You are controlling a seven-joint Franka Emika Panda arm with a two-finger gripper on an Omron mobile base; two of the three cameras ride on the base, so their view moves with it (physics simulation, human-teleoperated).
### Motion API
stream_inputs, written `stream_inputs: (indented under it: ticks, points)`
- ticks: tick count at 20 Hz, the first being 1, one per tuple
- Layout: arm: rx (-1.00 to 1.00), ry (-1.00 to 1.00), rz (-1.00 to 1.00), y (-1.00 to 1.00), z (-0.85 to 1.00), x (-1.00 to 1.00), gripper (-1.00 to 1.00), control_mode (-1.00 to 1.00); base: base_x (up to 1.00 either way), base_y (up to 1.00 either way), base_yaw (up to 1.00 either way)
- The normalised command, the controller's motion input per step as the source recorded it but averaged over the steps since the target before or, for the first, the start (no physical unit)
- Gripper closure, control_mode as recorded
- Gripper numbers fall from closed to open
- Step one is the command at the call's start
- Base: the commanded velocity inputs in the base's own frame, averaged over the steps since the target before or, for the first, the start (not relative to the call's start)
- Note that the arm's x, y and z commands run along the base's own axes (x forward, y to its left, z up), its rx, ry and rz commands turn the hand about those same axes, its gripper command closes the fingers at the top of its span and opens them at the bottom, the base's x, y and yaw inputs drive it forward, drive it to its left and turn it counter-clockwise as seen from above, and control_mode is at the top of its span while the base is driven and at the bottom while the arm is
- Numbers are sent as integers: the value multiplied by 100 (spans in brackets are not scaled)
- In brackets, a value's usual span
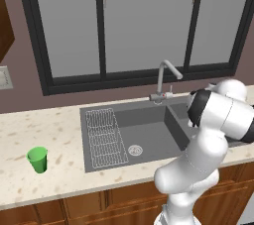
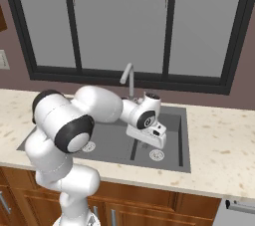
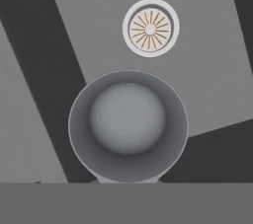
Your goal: Move any existing items from the left basin to the right basin for drying. Then move the cup from the counter to the left basin of the sink for washing.
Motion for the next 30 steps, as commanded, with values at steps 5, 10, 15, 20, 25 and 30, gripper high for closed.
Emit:
stream_inputs:
  ticks: [5,10,15,20,25,30]
  points:
    - [0,1,0,0,-21,2,100,-100,0,0,0]
    - [1,0,0,0,-19,0,100,-100,0,0,0]
    - [0,0,0,0,-18,0,100,-100,0,0,0]
    - [1,0,0,0,-15,1,100,-100,0,0,0]
    - [1,0,0,0,-10,1,100,-100,0,0,0]
    - [0,0,0,0,0,0,-100,-100,0,0,0]
